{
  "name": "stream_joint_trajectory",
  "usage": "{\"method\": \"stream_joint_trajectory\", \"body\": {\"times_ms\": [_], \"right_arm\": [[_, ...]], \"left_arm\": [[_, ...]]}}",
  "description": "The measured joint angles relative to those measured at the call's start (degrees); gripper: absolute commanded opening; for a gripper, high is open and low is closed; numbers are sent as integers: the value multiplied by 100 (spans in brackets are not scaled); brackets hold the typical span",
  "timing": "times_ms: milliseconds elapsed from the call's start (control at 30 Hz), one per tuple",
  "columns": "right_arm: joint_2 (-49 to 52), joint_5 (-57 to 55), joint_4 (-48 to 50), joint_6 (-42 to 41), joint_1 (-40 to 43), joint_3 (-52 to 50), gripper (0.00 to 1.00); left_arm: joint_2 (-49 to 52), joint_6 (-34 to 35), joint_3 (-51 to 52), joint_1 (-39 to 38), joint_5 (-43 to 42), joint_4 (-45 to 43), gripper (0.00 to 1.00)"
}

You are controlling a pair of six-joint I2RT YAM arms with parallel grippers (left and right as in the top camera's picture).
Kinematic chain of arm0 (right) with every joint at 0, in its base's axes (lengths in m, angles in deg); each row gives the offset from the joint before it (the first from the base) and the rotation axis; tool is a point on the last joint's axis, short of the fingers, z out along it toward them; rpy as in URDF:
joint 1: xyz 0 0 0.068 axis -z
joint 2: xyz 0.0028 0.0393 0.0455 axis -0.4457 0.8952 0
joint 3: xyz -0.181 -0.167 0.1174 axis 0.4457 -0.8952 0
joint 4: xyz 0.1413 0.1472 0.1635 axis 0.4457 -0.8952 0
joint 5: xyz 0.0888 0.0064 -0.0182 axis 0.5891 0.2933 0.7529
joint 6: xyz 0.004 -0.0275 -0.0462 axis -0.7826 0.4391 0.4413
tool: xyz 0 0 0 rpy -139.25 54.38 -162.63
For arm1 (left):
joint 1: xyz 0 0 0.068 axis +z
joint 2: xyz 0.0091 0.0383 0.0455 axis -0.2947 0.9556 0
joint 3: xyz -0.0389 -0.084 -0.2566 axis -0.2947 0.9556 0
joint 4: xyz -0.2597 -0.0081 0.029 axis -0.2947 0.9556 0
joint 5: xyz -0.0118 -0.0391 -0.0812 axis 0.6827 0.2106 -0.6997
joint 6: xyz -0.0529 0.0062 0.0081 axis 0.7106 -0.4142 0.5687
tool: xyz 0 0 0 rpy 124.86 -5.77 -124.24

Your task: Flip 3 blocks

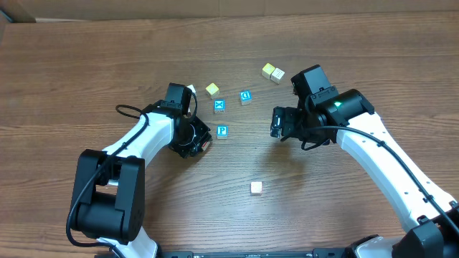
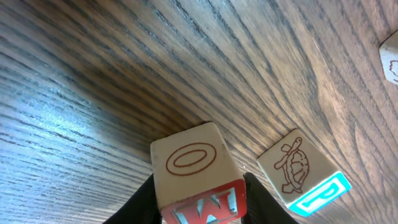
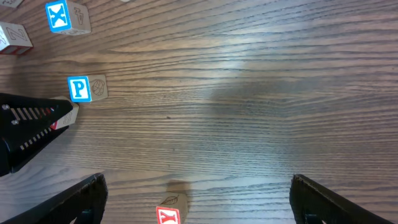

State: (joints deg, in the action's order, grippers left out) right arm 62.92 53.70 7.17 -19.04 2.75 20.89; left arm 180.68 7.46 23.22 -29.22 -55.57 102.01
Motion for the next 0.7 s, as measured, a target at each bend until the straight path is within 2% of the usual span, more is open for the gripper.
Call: {"method": "stream_joint_trajectory", "body": {"times_ms": [33,67,200,367,533,700], "right_arm": [[0,-2,-4,2,2,0,94],[0,0,-4,0,0,0,94],[0,-2,-24,0,0,0,94],[0,0,-55,2,0,0,94],[0,0,-74,2,0,0,94],[0,-2,-76,24,0,0,95]], "left_arm": [[-9,35,0,0,-9,-4,6],[-26,50,0,0,-35,2,4],[-44,28,0,0,-33,-9,4],[-46,-348,0,0,-52,4,4],[-107,-1051,4,0,-24,120,4],[-560,-1941,35,4,42,636,4]]}}
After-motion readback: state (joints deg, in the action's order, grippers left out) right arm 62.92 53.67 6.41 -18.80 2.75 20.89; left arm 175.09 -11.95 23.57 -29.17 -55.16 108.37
